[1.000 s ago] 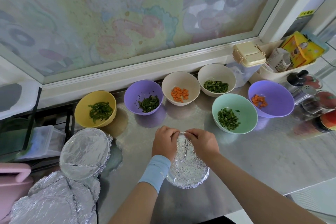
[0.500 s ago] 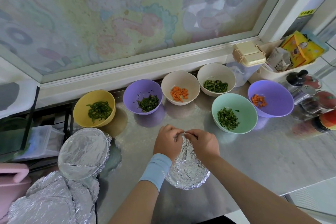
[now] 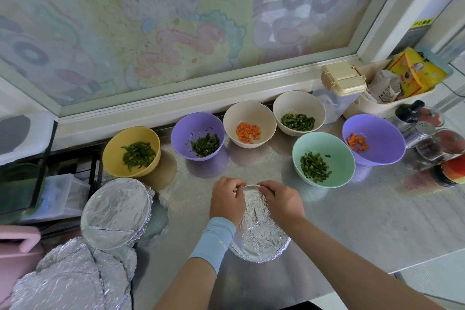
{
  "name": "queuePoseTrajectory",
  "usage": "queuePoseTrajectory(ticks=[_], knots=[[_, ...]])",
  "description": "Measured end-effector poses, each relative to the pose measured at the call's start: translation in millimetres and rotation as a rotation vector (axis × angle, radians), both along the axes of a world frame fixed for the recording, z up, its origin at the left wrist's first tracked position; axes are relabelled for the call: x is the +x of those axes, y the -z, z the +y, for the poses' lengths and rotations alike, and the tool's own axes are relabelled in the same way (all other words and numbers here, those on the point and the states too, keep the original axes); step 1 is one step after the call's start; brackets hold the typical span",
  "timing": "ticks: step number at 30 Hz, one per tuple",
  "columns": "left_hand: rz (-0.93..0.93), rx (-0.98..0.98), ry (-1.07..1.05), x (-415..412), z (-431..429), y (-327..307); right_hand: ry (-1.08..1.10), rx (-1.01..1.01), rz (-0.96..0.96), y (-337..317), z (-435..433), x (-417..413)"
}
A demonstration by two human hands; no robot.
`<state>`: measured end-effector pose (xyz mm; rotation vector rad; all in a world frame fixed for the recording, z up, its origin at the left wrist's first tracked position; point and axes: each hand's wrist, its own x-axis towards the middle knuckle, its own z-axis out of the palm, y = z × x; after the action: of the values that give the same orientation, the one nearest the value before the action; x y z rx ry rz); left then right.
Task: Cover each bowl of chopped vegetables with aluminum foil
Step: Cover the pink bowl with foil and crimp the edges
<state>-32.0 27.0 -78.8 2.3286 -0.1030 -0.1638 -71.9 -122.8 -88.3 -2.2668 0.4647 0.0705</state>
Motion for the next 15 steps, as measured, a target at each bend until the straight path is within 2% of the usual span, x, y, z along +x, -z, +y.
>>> queuePoseTrajectory(ticks=[3, 8, 10, 13, 15], knots=[[-0.035, 0.018, 0.078, 1.3, -2.4, 1.9, -0.026, -0.022, -0.001, 0.8, -2.1, 2.1], [-0.064, 0.040, 0.059, -0.8, -3.7, 4.6, -0.069, -0.065, -0.016, 4.9, -3.4, -0.3], [-0.130, 0.062, 0.062, 0.7, -4.6, 3.6, -0.098, -0.089, 0.005, 6.4, -3.0, -0.1], [-0.228, 0.077, 0.159, 5.3, -5.0, 4.6, -0.121, -0.102, 0.005, 6.7, -4.4, 1.1], [-0.207, 0.056, 0.202, 6.4, -4.1, 5.3, -0.136, -0.102, 0.005, 6.3, -4.9, 1.7]])
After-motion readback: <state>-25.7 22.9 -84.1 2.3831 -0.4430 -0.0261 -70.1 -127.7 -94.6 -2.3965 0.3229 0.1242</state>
